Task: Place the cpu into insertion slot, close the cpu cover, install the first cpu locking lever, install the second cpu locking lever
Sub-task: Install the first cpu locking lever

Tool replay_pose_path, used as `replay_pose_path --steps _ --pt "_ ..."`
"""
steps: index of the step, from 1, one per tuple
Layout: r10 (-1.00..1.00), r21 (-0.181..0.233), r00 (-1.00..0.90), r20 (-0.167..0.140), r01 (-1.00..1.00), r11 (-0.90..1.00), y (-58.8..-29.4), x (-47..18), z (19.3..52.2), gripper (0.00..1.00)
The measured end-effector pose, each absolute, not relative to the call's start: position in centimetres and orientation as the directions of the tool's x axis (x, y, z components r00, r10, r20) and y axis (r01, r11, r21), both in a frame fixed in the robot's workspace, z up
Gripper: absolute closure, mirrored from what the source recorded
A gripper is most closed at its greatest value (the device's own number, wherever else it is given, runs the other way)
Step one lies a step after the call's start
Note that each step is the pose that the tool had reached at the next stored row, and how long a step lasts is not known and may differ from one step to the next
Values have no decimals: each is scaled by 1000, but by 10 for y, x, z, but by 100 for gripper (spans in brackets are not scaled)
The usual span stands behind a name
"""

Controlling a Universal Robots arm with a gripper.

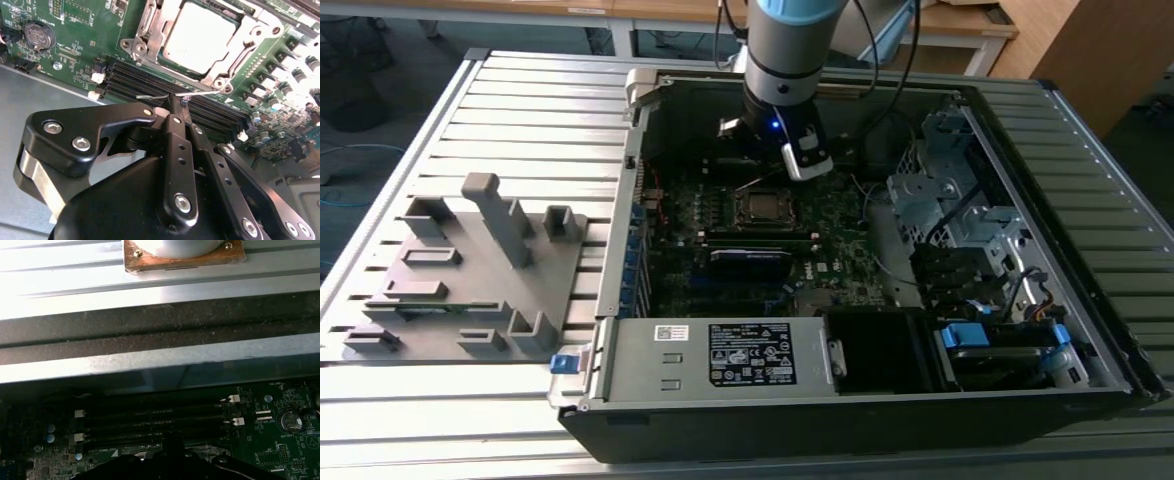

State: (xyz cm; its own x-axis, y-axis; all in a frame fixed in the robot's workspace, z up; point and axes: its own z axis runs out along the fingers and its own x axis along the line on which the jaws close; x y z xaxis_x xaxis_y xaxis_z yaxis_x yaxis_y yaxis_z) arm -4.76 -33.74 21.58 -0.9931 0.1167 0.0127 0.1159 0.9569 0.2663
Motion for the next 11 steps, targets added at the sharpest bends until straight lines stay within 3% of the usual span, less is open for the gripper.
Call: replay_pose_path --steps 11 --pt "117 289 -993 -30 103 952 -340 -48 212 90"
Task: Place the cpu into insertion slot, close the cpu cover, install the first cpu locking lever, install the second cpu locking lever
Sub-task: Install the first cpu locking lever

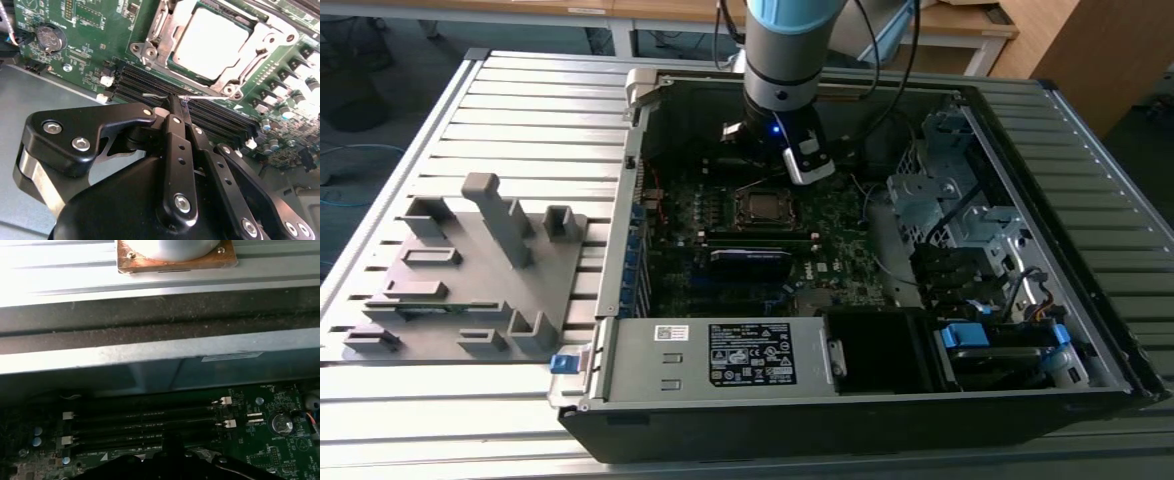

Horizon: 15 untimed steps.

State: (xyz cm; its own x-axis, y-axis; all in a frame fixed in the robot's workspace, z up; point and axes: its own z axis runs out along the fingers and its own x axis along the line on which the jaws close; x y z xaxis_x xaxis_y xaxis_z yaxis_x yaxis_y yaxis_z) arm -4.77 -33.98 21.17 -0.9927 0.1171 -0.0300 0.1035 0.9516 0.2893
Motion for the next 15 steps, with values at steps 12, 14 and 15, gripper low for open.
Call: replay_pose_path --steps 12,14,15 --pt "118 308 -990 -73 90 947 -341 -48 209 90" --pt "118 308 -990 -77 88 947 -341 -48 208 90" --pt "118 308 -990 -80 88 947 -341 -48 208 90"
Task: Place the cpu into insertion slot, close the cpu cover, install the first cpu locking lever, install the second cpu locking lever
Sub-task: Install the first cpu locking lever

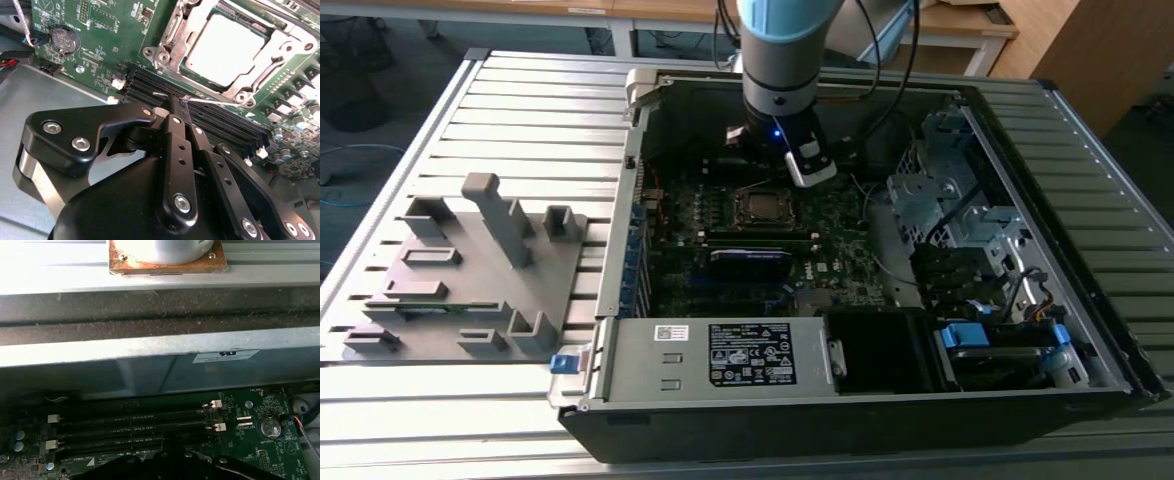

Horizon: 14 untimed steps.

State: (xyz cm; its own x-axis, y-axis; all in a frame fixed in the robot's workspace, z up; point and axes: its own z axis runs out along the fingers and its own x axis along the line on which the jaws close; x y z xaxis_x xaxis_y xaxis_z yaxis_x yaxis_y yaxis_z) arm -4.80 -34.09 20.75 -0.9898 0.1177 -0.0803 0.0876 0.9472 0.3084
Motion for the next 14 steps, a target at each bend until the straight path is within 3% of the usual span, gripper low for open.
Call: replay_pose_path --steps 14 --pt "118 312 -985 -128 73 947 -341 -54 204 90"
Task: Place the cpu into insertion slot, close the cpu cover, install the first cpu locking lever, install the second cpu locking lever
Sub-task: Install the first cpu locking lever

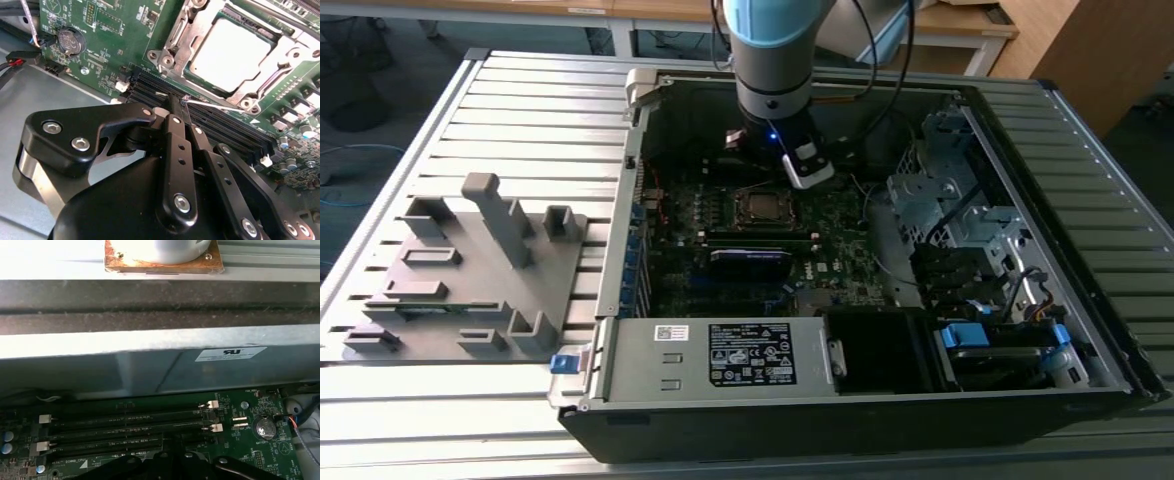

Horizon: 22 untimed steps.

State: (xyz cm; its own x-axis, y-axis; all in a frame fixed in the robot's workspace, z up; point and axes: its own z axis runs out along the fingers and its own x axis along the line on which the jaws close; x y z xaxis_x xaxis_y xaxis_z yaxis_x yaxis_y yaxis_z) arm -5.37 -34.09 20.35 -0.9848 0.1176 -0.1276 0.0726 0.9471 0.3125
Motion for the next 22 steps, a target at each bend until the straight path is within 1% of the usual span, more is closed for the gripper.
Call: replay_pose_path --steps 14,22 --pt "118 314 -983 -142 68 947 -340 -57 201 90" --pt "123 319 -982 -142 72 945 -340 -57 200 90"
